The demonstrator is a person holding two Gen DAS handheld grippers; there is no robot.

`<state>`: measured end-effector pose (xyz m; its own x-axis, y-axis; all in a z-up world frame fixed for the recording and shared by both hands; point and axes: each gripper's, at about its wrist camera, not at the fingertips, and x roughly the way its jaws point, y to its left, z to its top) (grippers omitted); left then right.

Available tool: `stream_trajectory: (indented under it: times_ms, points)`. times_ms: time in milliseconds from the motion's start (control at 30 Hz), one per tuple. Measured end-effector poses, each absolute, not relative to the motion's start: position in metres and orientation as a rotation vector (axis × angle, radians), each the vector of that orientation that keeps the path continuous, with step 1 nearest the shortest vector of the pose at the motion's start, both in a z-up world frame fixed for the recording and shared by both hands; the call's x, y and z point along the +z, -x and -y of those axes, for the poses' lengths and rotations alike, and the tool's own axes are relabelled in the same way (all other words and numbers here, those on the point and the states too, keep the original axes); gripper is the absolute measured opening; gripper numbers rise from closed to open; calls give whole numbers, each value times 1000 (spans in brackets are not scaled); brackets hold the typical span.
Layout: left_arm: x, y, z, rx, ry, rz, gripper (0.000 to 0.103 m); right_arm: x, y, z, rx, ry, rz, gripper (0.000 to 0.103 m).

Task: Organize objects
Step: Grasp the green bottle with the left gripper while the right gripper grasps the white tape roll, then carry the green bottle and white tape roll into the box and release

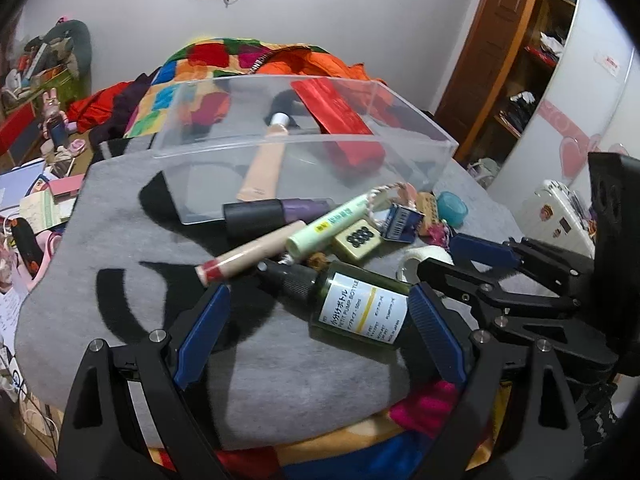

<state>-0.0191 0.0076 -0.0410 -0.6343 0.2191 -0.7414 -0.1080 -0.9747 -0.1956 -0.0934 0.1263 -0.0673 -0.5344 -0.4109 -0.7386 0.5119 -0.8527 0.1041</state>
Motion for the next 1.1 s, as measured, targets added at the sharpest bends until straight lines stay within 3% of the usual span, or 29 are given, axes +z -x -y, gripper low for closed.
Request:
stream_trajectory:
  times_ms: [367,467,567,600,667,733,1100]
  points:
    - [-56,31,-23,2661,1271,180,91,-75,90,-142,-2376,-1135,-193,44]
    - [-60,33,-25,2684,1272,153,81,-80,92,-144,-2352,-1157,-169,43]
    - [-60,31,-26,2700,1252,147,79,-83,93,-146,-2333,-1157,-127,42]
    - [-60,30,-26,2703,1244,145,74,-83,94,-145,-2328,-1152,-120,40]
    - [-58,29,-27,2711,1234,135,74,-83,95,-143,-2316,-1149,-119,20]
    - [-55,25,-25,2727,1214,136,74,-84,95,-141,-2330,-1146,-133,13]
    - [-29,13,-10,2769,1128,203,74,-66,97,-149,-2379,-1098,-108,9]
